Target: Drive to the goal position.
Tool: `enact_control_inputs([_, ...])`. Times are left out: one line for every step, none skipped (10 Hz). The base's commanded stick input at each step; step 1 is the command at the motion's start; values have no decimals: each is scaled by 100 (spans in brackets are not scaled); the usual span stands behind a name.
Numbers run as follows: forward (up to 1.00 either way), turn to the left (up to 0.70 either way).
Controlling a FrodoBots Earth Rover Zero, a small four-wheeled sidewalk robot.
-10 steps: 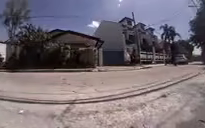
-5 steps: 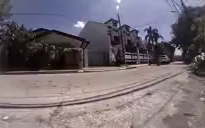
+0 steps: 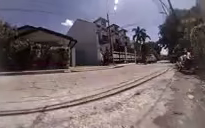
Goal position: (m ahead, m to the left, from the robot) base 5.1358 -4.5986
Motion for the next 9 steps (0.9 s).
enact_control_inputs([70,0])
enact_control_inputs([70,0])
enact_control_inputs([70,0])
enact_control_inputs([70,0])
enact_control_inputs([70,0])
enact_control_inputs([70,-11])
enact_control_inputs([70,-27])
enact_control_inputs([70,-27])
enact_control_inputs([70,-27])
